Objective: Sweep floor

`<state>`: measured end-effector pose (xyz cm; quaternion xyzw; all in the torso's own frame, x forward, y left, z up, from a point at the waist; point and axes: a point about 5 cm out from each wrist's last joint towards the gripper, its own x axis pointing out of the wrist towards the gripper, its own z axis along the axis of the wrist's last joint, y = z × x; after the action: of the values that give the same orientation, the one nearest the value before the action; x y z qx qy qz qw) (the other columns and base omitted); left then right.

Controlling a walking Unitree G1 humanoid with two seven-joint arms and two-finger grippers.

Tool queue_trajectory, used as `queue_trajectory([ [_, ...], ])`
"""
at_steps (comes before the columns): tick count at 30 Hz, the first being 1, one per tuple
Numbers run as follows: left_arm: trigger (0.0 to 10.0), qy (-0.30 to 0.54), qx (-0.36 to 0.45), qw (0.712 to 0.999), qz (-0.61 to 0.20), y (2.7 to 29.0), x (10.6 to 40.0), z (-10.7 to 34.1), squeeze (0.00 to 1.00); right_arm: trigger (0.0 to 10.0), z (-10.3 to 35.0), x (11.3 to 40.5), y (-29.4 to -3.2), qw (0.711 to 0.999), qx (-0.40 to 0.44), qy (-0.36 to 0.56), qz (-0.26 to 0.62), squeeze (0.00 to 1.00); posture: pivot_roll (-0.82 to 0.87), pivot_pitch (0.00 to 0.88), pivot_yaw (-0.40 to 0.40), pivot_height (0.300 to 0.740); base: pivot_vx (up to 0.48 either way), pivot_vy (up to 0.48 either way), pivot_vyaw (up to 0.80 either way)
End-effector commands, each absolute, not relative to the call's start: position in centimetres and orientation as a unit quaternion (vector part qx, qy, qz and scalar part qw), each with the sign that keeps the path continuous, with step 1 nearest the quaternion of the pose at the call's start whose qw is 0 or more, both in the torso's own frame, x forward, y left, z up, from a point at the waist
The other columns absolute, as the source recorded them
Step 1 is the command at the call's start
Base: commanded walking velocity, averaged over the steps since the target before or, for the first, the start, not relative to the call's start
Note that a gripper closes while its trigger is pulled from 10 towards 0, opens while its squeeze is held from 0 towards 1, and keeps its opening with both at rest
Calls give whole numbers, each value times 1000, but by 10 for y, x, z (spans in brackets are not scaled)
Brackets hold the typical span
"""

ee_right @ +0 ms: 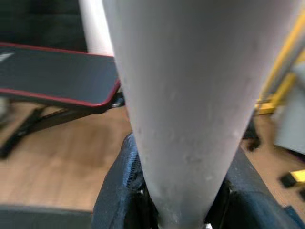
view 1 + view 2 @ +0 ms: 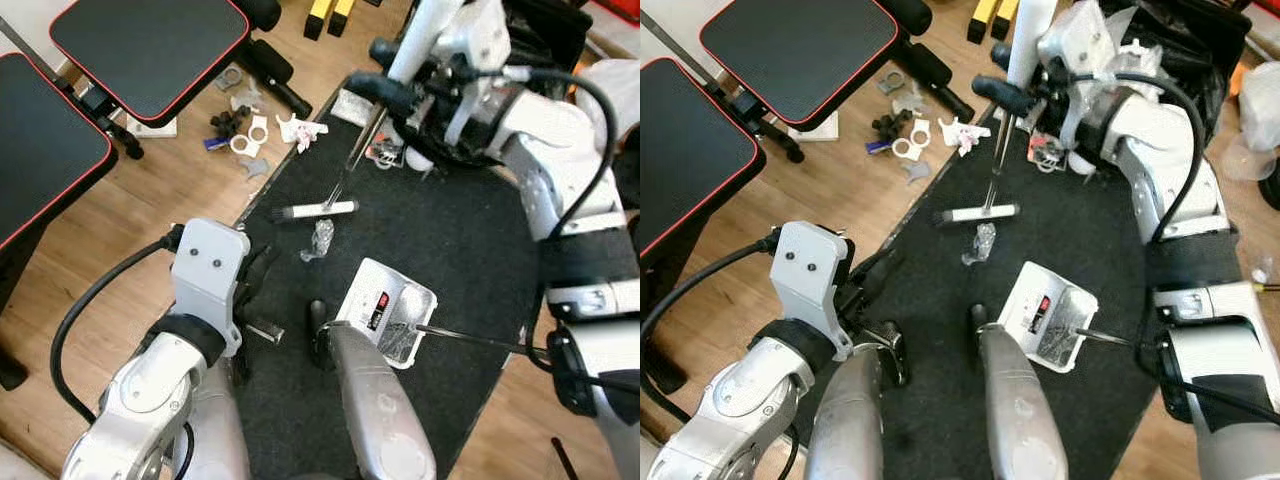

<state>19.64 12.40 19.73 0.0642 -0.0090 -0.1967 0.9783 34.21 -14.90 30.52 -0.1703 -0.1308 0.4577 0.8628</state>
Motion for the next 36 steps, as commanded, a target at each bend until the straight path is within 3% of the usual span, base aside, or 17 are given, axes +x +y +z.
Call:
queue_trajectory([
  [1, 10000, 5, 59, 978, -201, 122, 194, 191, 0, 10000, 289, 334, -149, 846, -148, -64, 508, 0, -157, 469, -190, 740, 0, 0, 0],
  [16, 10000, 2, 58, 978, -199, 122, 196, 191, 0, 10000, 301, 324, -155, 831, -160, -33, 532, 0, -160, 461, -192, 740, 0, 0, 0],
  [23, 10000, 2, 58, 978, -200, 121, 197, 190, 0, 10000, 318, 326, -155, 842, -158, -72, 511, 0, -158, 454, -190, 740, 0, 0, 0],
  [28, 10000, 2, 58, 978, -199, 121, 198, 189, 0, 10000, 347, 330, -153, 865, -167, -130, 454, 0, -155, 441, -190, 740, 0, 0, 0],
  [31, 10000, 4, 52, 979, -195, 122, 200, 187, 0, 10000, 374, 331, -150, 876, -212, -189, 390, 0, -150, 431, -189, 740, 0, 0, 0],
  [36, 10000, 7, 44, 982, -184, 125, 204, 186, 0, 10000, 379, 333, -148, 895, -183, -195, 358, 0, -147, 418, -188, 740, 0, 0, 0],
])
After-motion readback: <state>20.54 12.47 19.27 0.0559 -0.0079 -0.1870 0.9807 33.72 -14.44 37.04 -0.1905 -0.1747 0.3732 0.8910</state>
